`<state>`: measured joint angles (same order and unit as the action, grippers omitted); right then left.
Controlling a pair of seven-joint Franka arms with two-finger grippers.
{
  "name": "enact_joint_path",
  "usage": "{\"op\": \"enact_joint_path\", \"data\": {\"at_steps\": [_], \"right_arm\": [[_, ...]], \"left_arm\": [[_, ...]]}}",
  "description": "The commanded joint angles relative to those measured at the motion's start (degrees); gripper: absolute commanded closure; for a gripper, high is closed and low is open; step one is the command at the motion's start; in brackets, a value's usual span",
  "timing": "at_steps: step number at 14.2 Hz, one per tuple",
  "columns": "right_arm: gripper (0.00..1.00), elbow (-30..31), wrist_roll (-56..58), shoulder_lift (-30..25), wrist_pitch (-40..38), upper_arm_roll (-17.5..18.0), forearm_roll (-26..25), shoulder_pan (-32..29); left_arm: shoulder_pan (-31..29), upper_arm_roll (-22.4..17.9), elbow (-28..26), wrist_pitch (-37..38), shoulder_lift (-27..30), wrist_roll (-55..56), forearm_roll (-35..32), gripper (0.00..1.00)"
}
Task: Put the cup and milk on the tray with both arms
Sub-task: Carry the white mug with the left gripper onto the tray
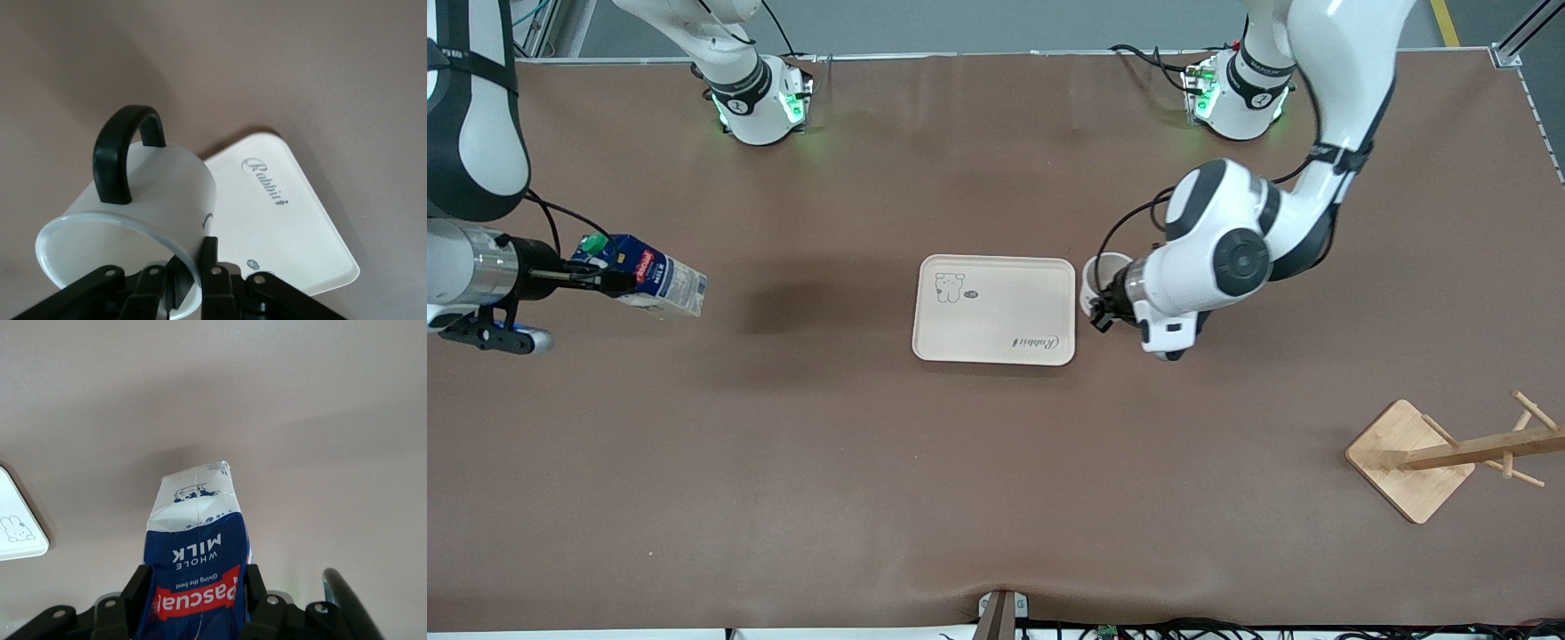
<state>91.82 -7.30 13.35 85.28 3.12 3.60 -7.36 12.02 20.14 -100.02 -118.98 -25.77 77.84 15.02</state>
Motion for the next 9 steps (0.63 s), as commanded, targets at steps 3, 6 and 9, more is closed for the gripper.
{"op": "enact_joint_path", "data": {"at_steps": [3,6,9], "right_arm": [[1.00,-5.16,-0.09,2.56,-1.17,0.75,0.96,0.50],[1.00,-4.81,-0.09,2.56,-2.22,0.75,0.97,1.82],[1.00,-2.71,-0.18,1.86,-5.20,0.75,0.88,4.80]], "left_arm": [[4.15,0.16,5.80,-2.48,-7.18,8.29,0.88,1.00],[6.35,0.07,5.63,-4.94,-9.02,8.82,1.68,1.00],[8.01,-0.02,5.54,-7.22,-11.40,10.31,1.50,1.00]]}}
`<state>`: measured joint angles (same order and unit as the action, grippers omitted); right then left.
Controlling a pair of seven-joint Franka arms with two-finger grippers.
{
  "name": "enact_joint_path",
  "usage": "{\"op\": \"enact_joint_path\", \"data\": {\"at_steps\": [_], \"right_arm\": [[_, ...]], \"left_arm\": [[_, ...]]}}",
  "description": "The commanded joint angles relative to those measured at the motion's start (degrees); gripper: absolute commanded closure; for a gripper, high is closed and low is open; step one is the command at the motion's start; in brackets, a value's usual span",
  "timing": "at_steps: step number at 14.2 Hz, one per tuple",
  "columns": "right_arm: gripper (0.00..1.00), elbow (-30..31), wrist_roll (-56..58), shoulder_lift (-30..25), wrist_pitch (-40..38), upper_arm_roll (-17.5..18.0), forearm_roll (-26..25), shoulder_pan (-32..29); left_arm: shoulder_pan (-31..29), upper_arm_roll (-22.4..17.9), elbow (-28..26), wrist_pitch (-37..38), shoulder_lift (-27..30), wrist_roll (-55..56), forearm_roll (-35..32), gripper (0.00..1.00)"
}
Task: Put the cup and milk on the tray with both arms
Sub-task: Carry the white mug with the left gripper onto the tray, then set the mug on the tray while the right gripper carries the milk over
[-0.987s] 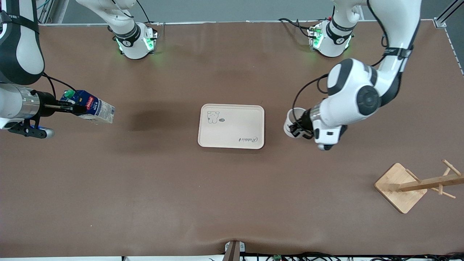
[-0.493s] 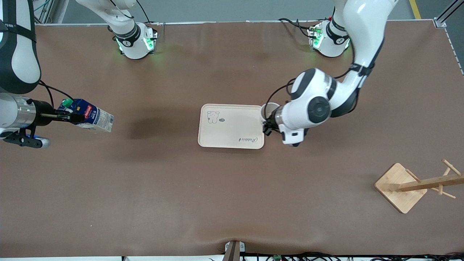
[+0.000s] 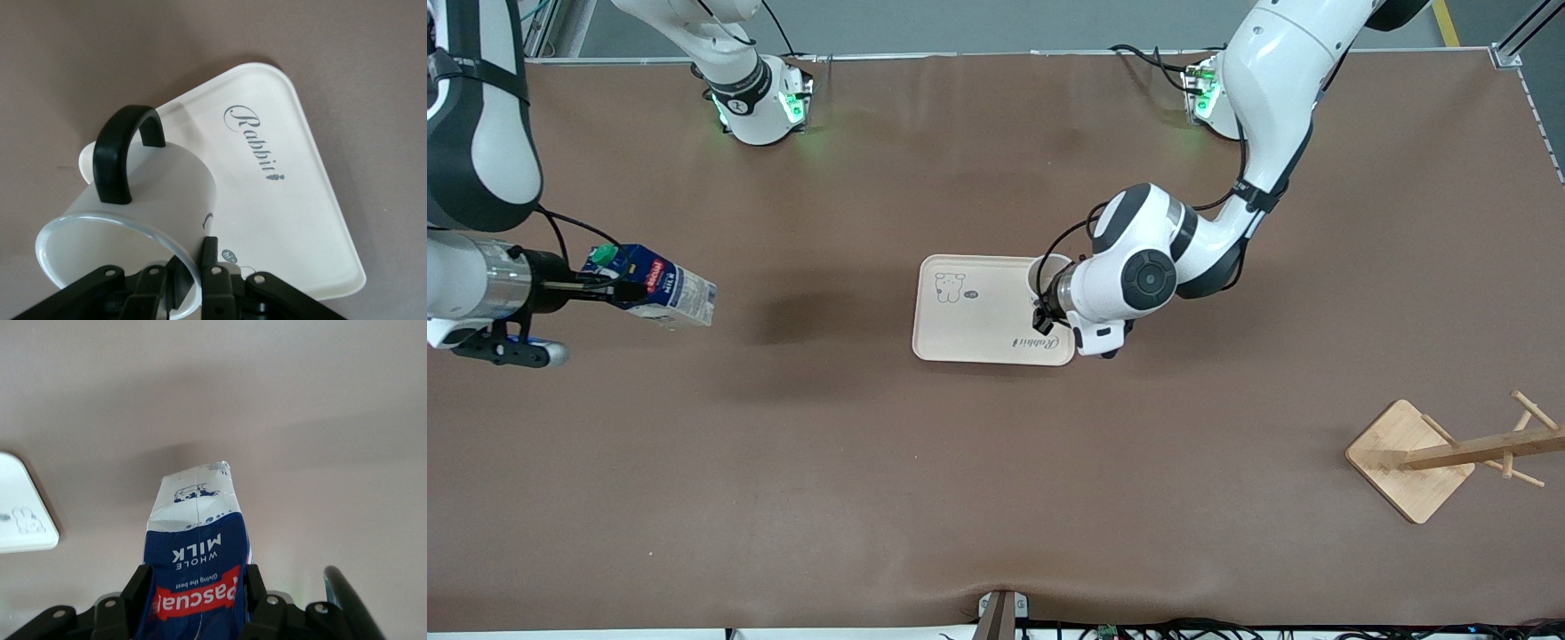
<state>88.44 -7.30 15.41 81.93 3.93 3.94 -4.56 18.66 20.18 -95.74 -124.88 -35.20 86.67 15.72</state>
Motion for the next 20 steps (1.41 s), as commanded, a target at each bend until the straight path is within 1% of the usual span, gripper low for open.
{"op": "enact_joint_path", "data": {"at_steps": [1,3,5,6,7,8,9,11,12,14,15,16,18,20], "right_arm": [[1.00,1.37,-0.17,-0.64,-1.78,-0.06,0.54,3.49],[1.00,1.55,-2.26,-0.91,-2.04,-0.06,0.45,8.49],[1.00,1.56,-11.37,-1.26,-1.52,0.03,0.45,13.50],[1.00,1.47,-13.25,-1.18,-1.08,0.03,0.71,15.53],[1.00,1.38,-13.79,-1.00,-0.20,0.03,1.32,16.94],[1.00,1.47,-13.97,-0.83,0.85,0.03,2.03,18.17],[1.00,1.38,-16.23,-0.74,1.03,-0.06,2.29,20.27],[1.00,1.38,-26.49,-0.21,2.52,-0.06,2.30,26.42],[1.00,1.38,-29.93,0.83,5.14,0.03,2.47,28.36],[1.00,0.94,-36.44,3.29,11.20,0.03,5.62,31.10],[1.00,0.94,-37.60,4.52,14.19,0.03,8.25,31.89],[1.00,0.94,-37.61,5.84,17.26,-0.06,9.84,33.29],[1.00,0.59,-37.52,8.39,21.23,0.03,9.94,35.05],[0.99,-0.28,-37.34,11.11,21.60,0.03,10.03,36.02]], "left_arm": [[1.55,-0.14,1.26,-1.60,-2.59,1.49,0.63,1.00],[1.55,-0.15,1.26,-2.73,-3.38,1.57,0.54,1.00],[1.47,-0.06,1.35,-3.09,-3.65,1.58,0.45,1.00],[1.21,-0.06,1.35,-3.01,-3.56,1.58,0.45,0.88],[1.03,-0.06,1.35,-2.92,-3.30,1.66,0.54,0.42],[0.77,-0.14,1.26,-2.66,-2.95,1.58,0.54,0.14],[0.85,-0.32,1.35,-2.48,-2.77,1.58,0.19,0.00],[0.59,-0.58,1.44,-2.21,-1.20,1.58,0.02,0.00],[0.24,-0.76,1.44,-1.52,-0.06,1.58,0.02,0.00],[-0.99,-1.72,2.31,2.95,3.54,1.31,-0.68,0.00],[-1.08,-2.60,3.27,3.93,4.69,1.40,-2.78,0.00],[-1.34,-3.22,4.06,5.16,6.01,1.31,-5.58,0.00],[-3.44,-3.22,5.91,9.28,8.03,0.70,-10.51,0.00],[-5.29,-3.22,7.84,14.29,10.14,-1.49,-13.16,0.00]]}}
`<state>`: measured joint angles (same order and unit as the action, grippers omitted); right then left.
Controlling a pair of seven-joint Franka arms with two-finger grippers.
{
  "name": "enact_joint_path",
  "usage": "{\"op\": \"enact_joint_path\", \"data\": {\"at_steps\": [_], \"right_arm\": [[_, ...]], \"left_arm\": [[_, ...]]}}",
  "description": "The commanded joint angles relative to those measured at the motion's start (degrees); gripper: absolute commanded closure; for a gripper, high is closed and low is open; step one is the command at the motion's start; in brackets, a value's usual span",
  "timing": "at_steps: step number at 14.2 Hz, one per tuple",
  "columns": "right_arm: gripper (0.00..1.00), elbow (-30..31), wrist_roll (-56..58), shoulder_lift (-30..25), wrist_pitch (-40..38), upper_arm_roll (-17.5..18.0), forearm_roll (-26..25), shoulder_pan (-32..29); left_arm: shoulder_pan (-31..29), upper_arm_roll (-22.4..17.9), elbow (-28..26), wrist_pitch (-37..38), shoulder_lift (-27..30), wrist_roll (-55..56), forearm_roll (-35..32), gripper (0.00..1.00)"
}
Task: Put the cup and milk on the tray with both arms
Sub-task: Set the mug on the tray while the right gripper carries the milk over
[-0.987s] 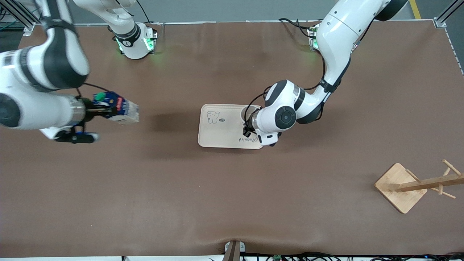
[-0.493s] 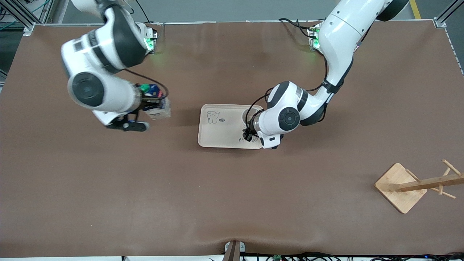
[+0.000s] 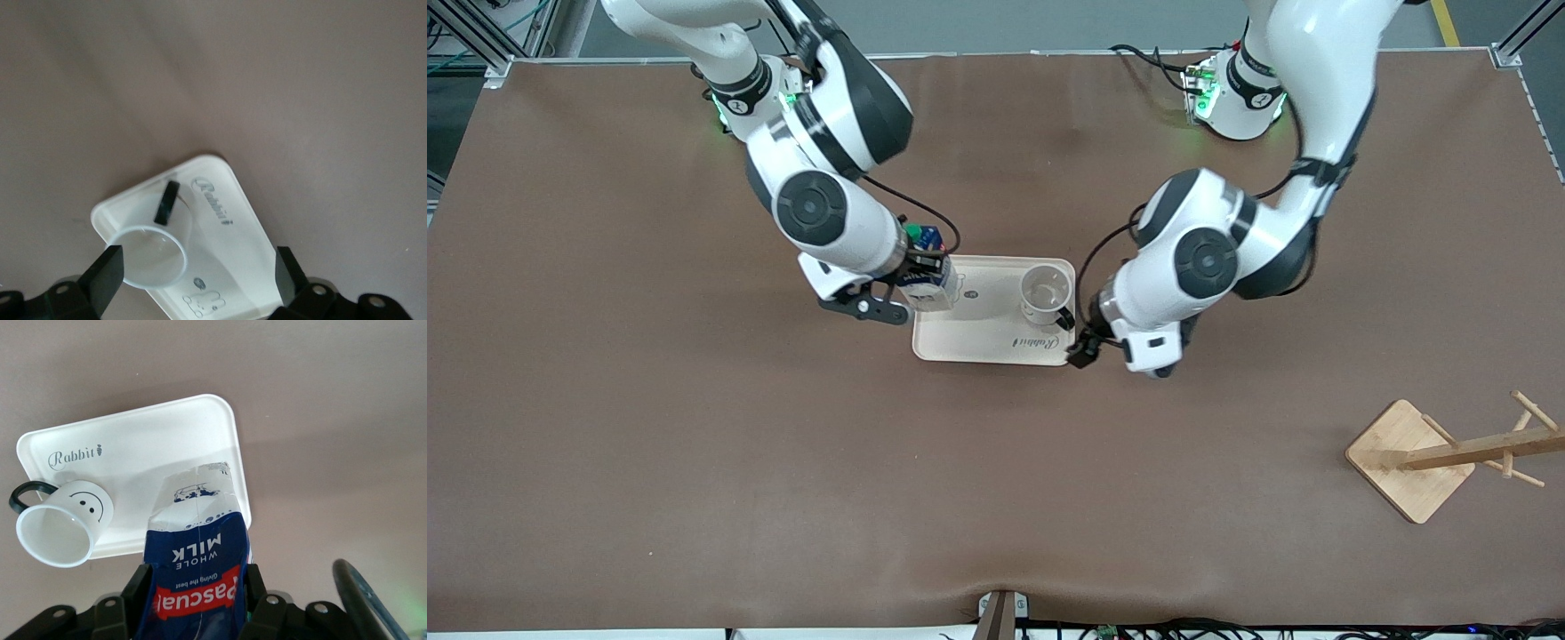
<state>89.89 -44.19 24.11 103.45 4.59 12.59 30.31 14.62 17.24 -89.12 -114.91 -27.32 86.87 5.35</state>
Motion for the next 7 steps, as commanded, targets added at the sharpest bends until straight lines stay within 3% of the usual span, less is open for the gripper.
{"op": "enact_joint_path", "data": {"at_steps": [1,7], "right_arm": [[1.00,-2.43,-0.63,3.05,0.08,-0.63,1.38,2.20],[0.96,-2.00,-0.28,4.90,0.17,-0.81,-0.02,4.23]], "left_arm": [[-2.91,-0.28,2.01,6.26,2.97,-3.36,-2.98,0.00],[-7.05,-0.37,3.52,13.92,7.80,-10.84,-3.42,0.00]]}}
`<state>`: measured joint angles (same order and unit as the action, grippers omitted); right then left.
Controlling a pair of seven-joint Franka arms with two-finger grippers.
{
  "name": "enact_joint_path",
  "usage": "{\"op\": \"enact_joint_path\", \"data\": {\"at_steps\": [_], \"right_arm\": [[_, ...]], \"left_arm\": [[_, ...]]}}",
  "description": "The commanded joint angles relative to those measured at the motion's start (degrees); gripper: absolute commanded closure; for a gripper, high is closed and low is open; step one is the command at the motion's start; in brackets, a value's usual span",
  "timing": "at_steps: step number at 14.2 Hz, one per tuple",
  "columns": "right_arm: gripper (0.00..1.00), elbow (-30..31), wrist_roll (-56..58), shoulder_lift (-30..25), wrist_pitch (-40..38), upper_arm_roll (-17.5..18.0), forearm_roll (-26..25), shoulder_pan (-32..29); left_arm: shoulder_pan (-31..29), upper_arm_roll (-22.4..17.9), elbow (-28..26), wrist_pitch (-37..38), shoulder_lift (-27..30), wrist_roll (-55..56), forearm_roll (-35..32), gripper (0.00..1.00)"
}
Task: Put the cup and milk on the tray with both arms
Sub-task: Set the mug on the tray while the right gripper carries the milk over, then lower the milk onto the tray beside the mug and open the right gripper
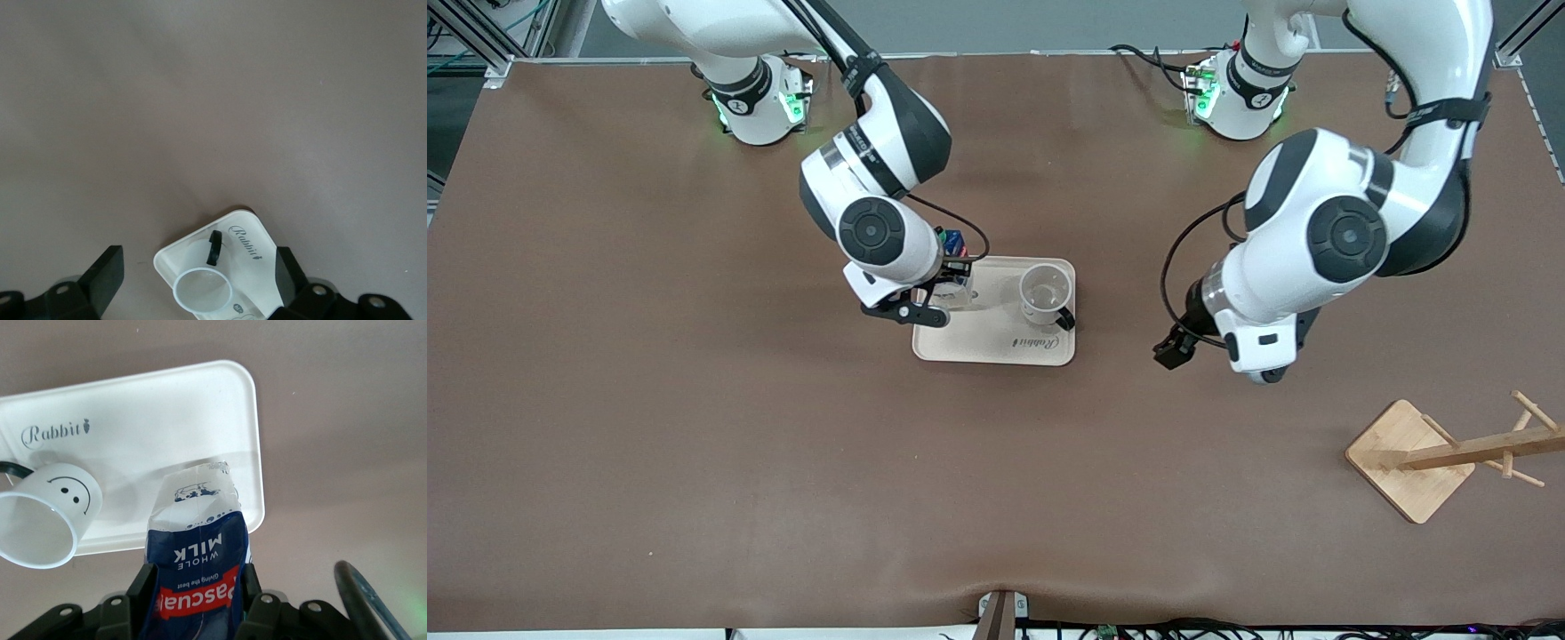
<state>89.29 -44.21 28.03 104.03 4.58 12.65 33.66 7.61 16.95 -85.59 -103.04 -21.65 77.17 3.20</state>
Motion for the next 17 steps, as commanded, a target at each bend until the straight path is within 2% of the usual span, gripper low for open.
{"op": "enact_joint_path", "data": {"at_steps": [1,3,5,6,7,8,9,10,14,17], "right_arm": [[0.96,-1.31,-0.44,0.98,-0.41,-0.80,-1.30,0.88],[0.95,-1.23,-0.61,1.76,1.69,-0.71,-5.51,0.88],[0.89,-1.23,-0.62,2.64,5.29,-0.71,-5.44,1.05],[0.88,-1.23,-0.70,2.65,5.05,-0.71,-5.44,1.05],[0.76,-0.79,-0.70,2.65,5.04,-0.71,-5.35,0.97],[0.59,0.08,-0.70,2.65,5.48,-0.71,-5.53,1.40],[0.24,0.79,-0.70,2.73,5.66,-0.80,-5.53,2.02],[0.00,0.80,-0.53,2.82,5.22,-0.71,-5.53,2.11],[0.00,0.01,0.00,2.48,4.96,-1.06,-6.23,1.59],[0.00,-6.29,0.26,1.50,-1.52,-0.71,-5.00,-1.49]], "left_arm": [[-1.70,-0.07,-0.01,3.10,3.09,-3.58,-1.70,0.00],[-4.17,-0.07,0.42,5.04,4.77,-11.47,-3.80,0.00],[-6.54,0.01,2.26,6.62,5.21,-17.29,-4.25,0.00],[-7.16,0.01,3.23,7.67,5.56,-19.84,-4.25,0.00],[-7.25,0.01,3.59,8.64,6.35,-21.78,-4.25,0.00],[-7.34,-0.07,3.59,8.82,6.79,-23.28,-4.25,0.00],[-7.78,-0.16,3.68,9.61,7.32,-24.69,-4.43,0.00],[-8.65,-0.07,3.68,10.23,7.58,-25.40,-5.39,0.00],[-9.27,-0.07,3.76,10.67,8.55,-32.68,-10.84,0.00],[-11.29,0.01,3.76,12.42,9.52,-38.82,-10.93,0.00]]}}
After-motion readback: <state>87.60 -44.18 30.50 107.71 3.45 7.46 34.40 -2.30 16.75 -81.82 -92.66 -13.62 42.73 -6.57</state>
